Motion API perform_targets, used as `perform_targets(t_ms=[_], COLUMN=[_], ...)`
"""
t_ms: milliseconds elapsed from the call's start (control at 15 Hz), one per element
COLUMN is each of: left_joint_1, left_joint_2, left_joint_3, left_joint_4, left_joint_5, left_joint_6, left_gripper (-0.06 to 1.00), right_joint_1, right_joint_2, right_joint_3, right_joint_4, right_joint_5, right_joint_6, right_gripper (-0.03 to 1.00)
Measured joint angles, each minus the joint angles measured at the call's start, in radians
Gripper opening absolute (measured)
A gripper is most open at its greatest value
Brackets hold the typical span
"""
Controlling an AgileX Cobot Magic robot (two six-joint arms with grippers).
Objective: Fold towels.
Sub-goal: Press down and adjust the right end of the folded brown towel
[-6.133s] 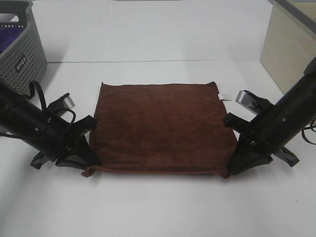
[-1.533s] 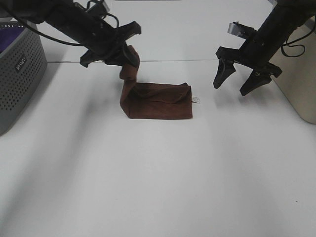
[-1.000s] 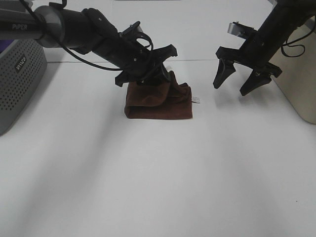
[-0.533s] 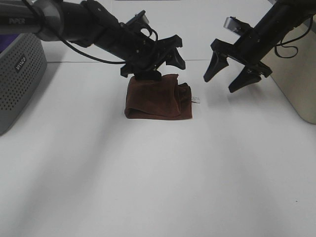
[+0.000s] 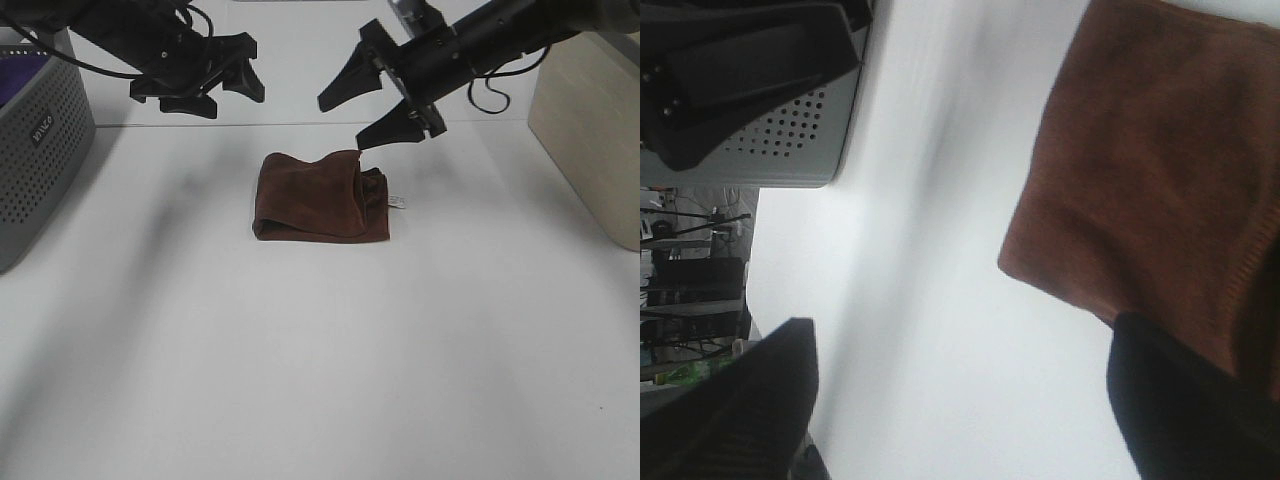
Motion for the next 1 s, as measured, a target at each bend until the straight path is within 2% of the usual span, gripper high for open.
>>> perform_targets(t_ms=[67,133,333,400,467,667,867,1000], left_joint_1=[0.012,0.012,0.012,0.012,0.012,0.012,0.012,0.012], left_joint_2=[0.0,0.0,0.0,0.0,0.0,0.0,0.0,0.0], left_joint_3=[0.0,0.0,0.0,0.0,0.0,0.0,0.0,0.0], left_joint_4=[0.021,0.021,0.047,0.05,0.05,0.052,0.058,0.058], left_joint_5=[0.011,0.011,0.028,0.037,0.037,0.054,0.059,0.068], left_joint_6=[0.0,0.0,0.0,0.0,0.0,0.0,0.0,0.0], left_gripper=[0.67,0.67,0.67,0.67,0.67,0.67,0.67,0.67], right_joint_1=[0.052,0.052,0.063,0.062,0.062,0.041,-0.044,-0.068], right_joint_2=[0.036,0.036,0.127,0.172,0.172,0.186,0.178,0.167], right_joint_3=[-0.003,-0.003,-0.003,-0.003,-0.003,-0.003,-0.003,-0.003], right_joint_4=[0.03,0.03,0.126,0.129,0.129,0.08,0.042,-0.029], right_joint_5=[-0.071,-0.071,-0.144,-0.184,-0.184,-0.206,-0.184,-0.176], right_joint_6=[-0.003,-0.003,-0.027,-0.035,-0.035,-0.021,0.005,0.026], right_gripper=[0.77,0.77,0.77,0.77,0.77,0.77,0.77,0.77])
